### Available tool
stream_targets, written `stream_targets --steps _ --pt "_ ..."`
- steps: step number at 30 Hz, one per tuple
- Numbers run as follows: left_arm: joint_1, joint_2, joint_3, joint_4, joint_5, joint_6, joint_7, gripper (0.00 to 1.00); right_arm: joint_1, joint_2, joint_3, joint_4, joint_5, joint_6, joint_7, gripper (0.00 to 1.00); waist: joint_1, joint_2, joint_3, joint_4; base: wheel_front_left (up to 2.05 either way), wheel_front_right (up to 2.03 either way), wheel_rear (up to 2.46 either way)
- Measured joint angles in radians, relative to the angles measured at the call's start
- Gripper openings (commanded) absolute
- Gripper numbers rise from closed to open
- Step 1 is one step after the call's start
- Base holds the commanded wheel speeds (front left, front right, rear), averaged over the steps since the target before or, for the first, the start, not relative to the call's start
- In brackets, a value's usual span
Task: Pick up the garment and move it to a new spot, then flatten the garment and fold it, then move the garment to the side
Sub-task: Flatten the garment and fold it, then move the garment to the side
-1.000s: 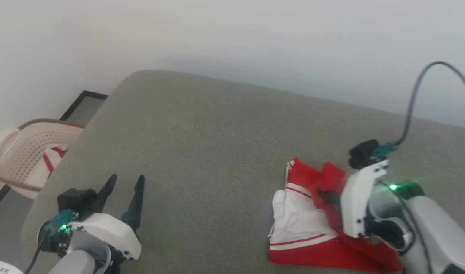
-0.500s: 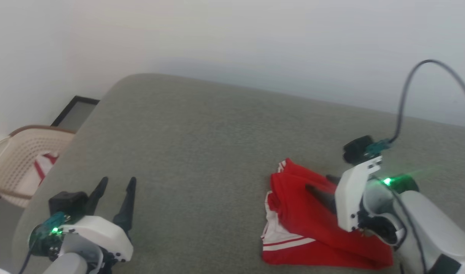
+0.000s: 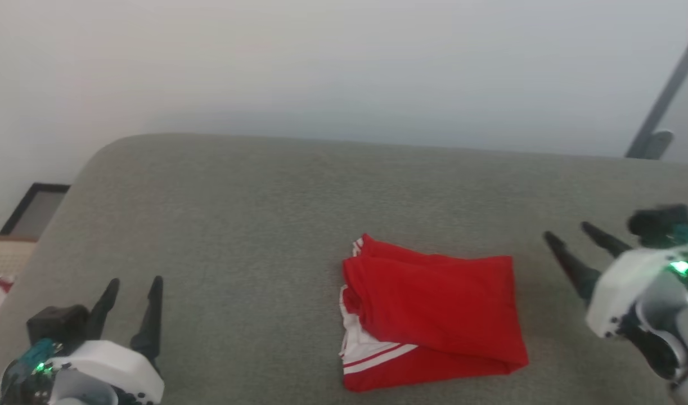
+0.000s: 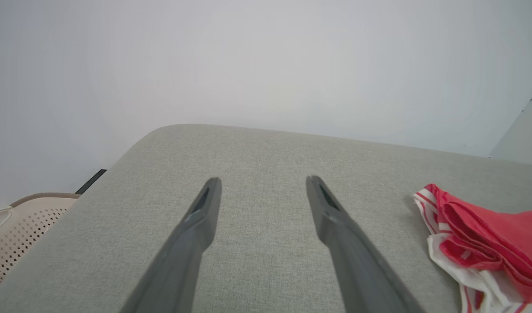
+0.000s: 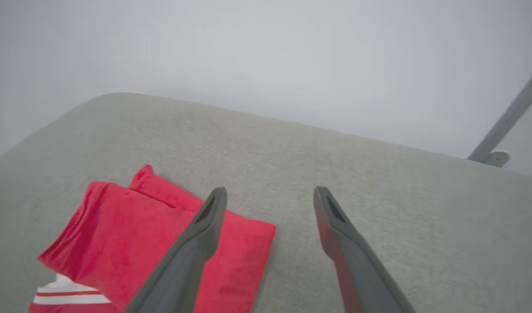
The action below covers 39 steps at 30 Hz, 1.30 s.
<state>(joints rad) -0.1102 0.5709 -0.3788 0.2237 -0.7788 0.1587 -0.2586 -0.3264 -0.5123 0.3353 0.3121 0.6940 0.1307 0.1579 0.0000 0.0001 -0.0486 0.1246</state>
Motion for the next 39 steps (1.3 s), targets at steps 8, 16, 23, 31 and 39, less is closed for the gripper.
stream_targets --steps 8,16,23,31,39 --pt "0.052 0.013 0.049 -0.035 0.0 0.008 -0.003 1.0 0.145 0.014 -0.173 -0.053 -0.094 0.0 -0.148 1.0 0.0 0.0 -0.003 -0.071 0.0 0.0 0.0" --pt "0.075 0.014 0.082 -0.054 0.009 0.009 -0.003 1.0 0.265 0.086 -0.285 -0.101 -0.149 0.0 -0.204 1.0 0.0 0.0 -0.007 -0.106 0.0 0.0 0.0" --pt "0.091 0.01 0.099 -0.061 0.024 0.004 -0.003 1.0 0.325 0.142 -0.333 -0.149 -0.196 0.0 -0.21 1.0 0.0 0.0 -0.012 -0.123 0.0 0.0 0.0" --pt "0.091 0.004 0.1 -0.061 0.035 -0.002 -0.003 1.0 0.342 0.172 -0.366 -0.189 -0.232 0.0 -0.188 1.0 0.0 0.0 -0.013 -0.121 0.0 0.0 0.0" --pt "0.091 0.0 0.097 -0.059 0.038 -0.005 -0.003 1.0 0.35 0.195 -0.375 -0.218 -0.251 0.0 -0.169 1.0 0.0 0.0 -0.014 -0.112 0.0 0.0 0.0"
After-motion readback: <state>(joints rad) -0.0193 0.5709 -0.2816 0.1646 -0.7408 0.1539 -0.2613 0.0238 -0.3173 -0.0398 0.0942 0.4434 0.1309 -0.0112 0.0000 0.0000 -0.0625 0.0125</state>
